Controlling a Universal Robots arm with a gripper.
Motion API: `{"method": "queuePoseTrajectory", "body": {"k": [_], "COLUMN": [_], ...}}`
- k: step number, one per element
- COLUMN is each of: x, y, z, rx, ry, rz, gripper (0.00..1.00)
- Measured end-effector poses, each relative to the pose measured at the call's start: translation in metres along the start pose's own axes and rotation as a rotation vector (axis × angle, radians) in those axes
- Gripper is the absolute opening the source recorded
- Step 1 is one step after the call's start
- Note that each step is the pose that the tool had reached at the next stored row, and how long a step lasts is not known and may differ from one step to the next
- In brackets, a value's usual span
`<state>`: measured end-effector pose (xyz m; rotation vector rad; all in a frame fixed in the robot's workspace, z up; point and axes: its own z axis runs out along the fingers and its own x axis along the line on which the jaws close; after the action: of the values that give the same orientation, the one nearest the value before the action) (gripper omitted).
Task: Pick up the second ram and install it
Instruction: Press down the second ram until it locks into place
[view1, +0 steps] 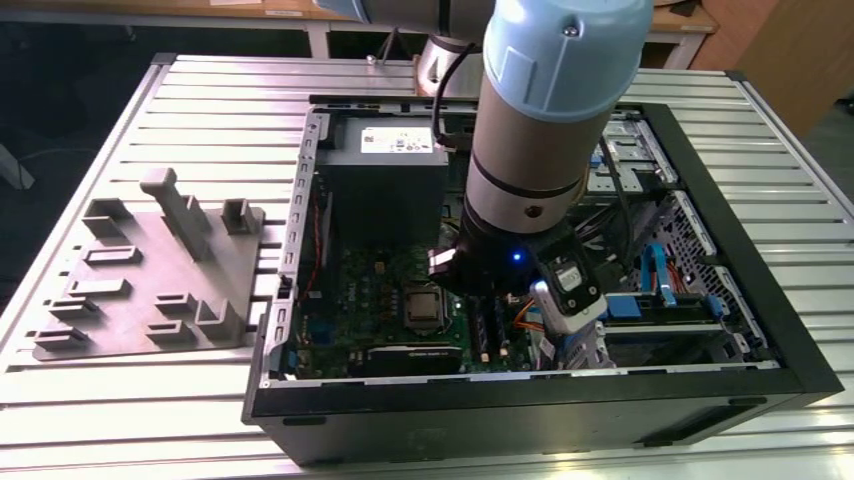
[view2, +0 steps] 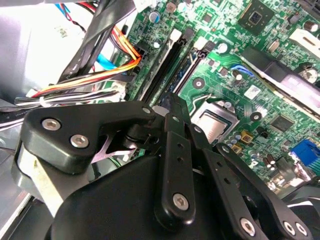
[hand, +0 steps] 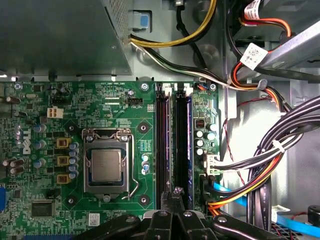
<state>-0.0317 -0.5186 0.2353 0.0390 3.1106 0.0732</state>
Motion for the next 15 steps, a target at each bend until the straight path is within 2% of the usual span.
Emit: {"method": "queuePoseTrajectory", "body": {"k": [9,15], "x": [-0.0001,0.0000], "y": [-0.0029,-0.0032], "z": [0.0003,0.0046], "rx": [0.0015,0.0098], "ry": [0.0005,0.0003], "rz": [0.000,0.000], "gripper": [0.10,0.10]}}
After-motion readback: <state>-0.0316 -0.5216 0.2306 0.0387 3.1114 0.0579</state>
